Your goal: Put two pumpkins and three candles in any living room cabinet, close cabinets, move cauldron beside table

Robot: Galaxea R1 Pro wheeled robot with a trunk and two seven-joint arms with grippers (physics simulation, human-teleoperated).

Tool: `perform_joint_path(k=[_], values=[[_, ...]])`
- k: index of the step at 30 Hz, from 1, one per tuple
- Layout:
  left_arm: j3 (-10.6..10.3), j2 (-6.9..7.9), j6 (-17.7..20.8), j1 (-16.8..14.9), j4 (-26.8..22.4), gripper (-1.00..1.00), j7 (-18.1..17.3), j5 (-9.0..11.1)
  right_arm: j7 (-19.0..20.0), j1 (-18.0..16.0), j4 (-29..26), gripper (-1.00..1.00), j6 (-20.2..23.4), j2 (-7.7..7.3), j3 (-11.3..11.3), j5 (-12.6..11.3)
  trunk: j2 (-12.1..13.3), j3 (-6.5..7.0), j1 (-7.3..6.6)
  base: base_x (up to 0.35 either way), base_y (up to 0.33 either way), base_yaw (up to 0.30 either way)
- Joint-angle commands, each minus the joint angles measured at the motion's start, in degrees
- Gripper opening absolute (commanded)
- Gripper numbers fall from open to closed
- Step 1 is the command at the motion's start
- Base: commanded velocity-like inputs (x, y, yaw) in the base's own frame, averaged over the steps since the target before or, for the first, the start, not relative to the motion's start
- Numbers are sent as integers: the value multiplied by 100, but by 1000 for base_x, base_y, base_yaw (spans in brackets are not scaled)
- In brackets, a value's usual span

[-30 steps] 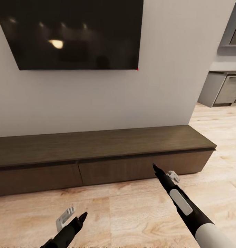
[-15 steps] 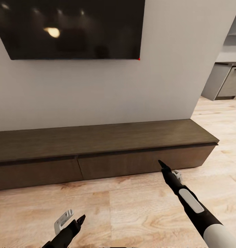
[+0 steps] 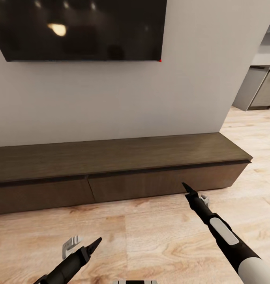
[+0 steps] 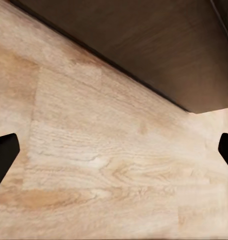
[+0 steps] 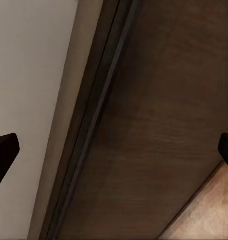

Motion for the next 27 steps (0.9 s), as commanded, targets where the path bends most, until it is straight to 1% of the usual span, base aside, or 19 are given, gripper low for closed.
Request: perform_joint_path(k=[1,3,8,13,16,22,25,26,27], values=[[-2,13,27,5,1,100,-62,55,12,-4,9,100,8,-12,20,-60,-2,-4,-1,0,0,0],[-5,31,34,10,16,100,-136,63,7,-5,95,100,-4,-16,19,-60,-2,-4,-1,0,0,0],[-6,36,34,12,53,100,-160,77,22,-1,157,100,-6,-17,20,-54,-2,-4,-1,14,0,0],[-2,37,29,12,98,100,-163,80,-1,-1,173,100,-74,-1,29,-58,-2,-4,-1,217,0,0],[1,37,28,12,105,100,-163,87,-2,-2,217,100,-80,0,25,-59,-2,-4,-1,94,0,0],[23,38,30,12,314,100,-163,79,-28,-5,543,100,-46,8,10,-67,-2,-4,-1,139,0,0],[35,41,33,12,344,100,-163,73,-28,-8,643,100,-36,7,6,-73,-2,-4,-1,56,0,0],[46,46,34,12,347,100,-163,92,-26,-8,661,100,-32,5,5,-74,-2,-4,-1,24,0,0],[88,59,35,12,350,100,-163,186,-24,-8,676,100,-29,3,4,-76,-2,-4,-1,12,0,0]])
